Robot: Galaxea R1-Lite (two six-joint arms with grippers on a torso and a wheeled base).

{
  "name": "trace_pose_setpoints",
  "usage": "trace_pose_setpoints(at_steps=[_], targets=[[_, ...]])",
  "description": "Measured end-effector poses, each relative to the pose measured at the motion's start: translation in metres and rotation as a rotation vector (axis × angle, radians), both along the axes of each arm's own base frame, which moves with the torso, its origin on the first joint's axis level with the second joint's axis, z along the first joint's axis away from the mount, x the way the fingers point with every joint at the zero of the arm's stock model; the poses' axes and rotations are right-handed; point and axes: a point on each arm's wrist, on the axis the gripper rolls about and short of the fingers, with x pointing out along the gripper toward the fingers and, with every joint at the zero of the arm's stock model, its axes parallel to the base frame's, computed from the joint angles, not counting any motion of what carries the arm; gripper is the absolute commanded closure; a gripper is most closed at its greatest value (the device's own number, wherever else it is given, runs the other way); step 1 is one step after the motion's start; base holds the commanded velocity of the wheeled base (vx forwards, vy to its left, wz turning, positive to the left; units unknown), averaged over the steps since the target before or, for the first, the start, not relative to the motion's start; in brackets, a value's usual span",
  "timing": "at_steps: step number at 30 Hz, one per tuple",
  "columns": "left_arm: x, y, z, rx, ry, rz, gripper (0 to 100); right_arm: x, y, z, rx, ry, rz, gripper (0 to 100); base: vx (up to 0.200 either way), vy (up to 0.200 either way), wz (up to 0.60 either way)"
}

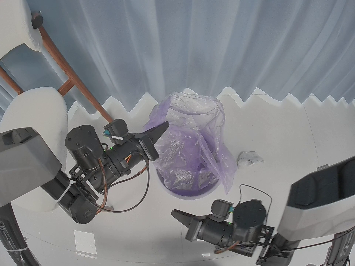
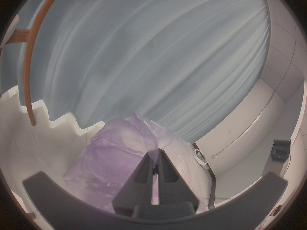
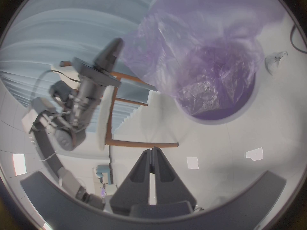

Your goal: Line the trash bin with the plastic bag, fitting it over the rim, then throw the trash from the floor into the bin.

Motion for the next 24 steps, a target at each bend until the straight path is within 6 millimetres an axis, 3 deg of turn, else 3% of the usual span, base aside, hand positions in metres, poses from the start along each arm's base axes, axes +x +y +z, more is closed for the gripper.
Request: trace_pose_setpoints(at_steps=[5,11,12,17,24], targets=[[-0.005,0.006,-0.008,0.035,0.022,0.004,100,-0.029,-0.031,0.040,0.028,-0.038,0.067,100,0.000,0.000,0.00],[-0.026,0.009,-0.017,0.096,0.054,-0.034,100,-0.042,-0.082,0.081,0.033,-0.146,0.042,100,0.000,0.000,0.00],[-0.030,0.009,-0.019,0.110,0.055,-0.040,100,-0.043,-0.091,0.087,0.033,-0.168,0.025,0,0.000,0.000,0.00],[-0.047,0.008,-0.024,0.160,0.063,-0.075,100,-0.037,-0.126,0.103,-0.002,-0.269,-0.080,0,0.000,0.000,0.00],[-0.060,0.005,-0.025,0.178,0.065,-0.109,100,-0.014,-0.135,0.117,-0.089,-0.295,-0.156,0,0.000,0.000,0.00]])
